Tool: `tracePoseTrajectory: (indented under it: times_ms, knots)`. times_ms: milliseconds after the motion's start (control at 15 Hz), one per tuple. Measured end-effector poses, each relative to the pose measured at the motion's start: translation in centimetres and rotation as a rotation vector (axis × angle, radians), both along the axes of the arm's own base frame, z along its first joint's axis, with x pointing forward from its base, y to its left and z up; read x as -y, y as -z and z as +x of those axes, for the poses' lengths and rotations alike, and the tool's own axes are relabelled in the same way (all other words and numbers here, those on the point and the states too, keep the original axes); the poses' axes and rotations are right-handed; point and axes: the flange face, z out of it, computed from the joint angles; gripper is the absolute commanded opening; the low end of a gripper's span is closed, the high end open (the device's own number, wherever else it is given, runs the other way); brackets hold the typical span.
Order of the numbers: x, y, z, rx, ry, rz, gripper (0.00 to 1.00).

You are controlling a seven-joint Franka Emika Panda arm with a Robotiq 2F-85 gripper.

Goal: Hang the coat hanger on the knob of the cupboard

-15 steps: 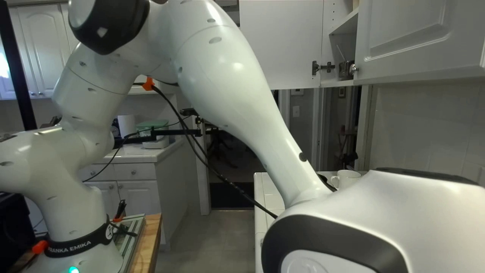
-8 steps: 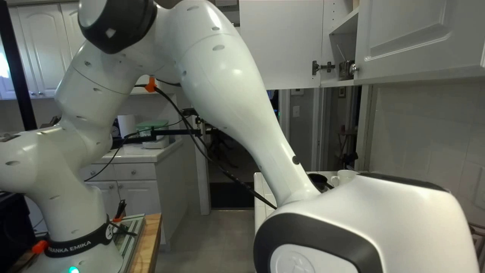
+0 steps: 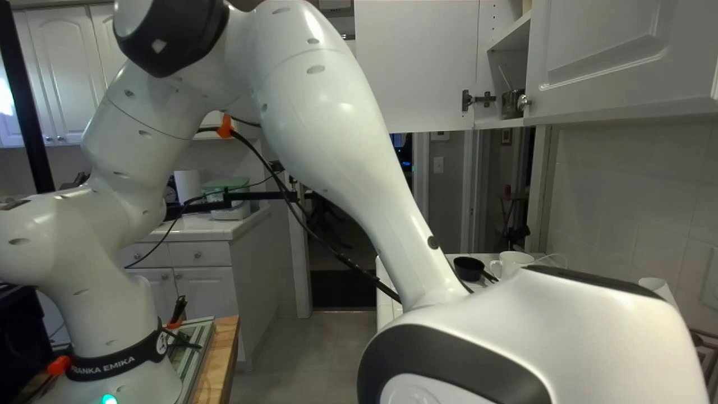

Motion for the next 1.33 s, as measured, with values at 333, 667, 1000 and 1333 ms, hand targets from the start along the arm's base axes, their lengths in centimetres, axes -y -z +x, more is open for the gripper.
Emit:
tracePoseTrajectory:
  times_ms: [333,667,1000,1333]
  knots:
    - [0.8,-0.6,-0.7,0.022,0.082,-0.028,0.58]
    - [0.9,0.1,-1.1,0.018,0.118,-0.029,0.46]
    - [0.9,0.7,-1.2,0.012,0.131,-0.031,0.17]
    - [0.8,1.5,-1.4,-0.001,0.143,-0.028,0.01]
